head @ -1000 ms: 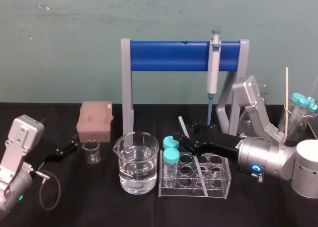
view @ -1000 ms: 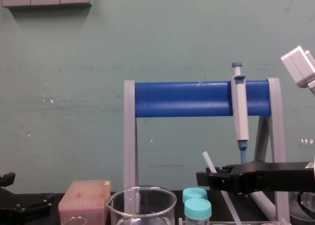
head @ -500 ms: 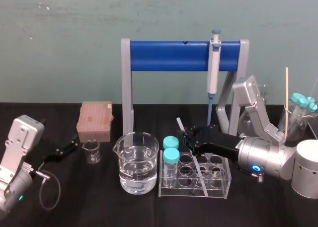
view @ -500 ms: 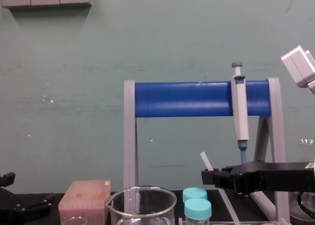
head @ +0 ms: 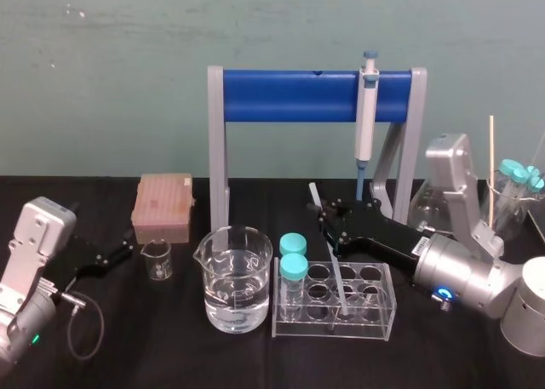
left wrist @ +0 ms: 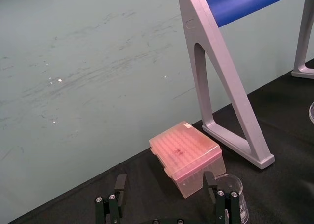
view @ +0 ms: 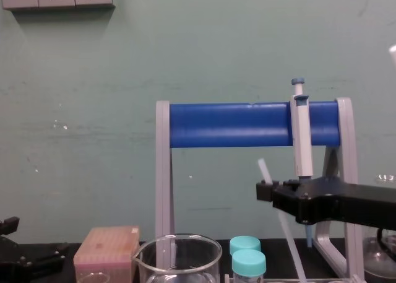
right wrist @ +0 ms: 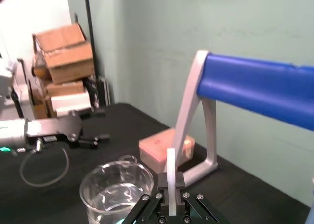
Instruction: Pick up the stirring rod with one hand, then place it down.
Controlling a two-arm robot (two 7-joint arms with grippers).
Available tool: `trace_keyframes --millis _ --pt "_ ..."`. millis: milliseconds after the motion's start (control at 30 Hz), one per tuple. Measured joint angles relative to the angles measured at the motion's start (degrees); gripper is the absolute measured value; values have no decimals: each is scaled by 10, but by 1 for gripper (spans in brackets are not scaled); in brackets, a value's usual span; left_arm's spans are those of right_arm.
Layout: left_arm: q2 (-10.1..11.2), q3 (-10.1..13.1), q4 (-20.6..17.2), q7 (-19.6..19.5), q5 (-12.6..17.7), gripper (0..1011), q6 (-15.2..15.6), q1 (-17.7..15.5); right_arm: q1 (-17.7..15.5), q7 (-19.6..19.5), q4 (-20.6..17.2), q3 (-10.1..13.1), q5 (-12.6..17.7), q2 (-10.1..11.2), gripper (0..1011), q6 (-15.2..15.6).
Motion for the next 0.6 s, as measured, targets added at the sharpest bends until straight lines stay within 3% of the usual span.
trace_keyframes --millis 300,600 --pt "0 0 0 0 0 1000 0 0 -39 3 -52 41 10 13 69 -53" --pt "0 0 0 0 0 1000 0 0 -37 -5 -81 90 23 9 69 -94"
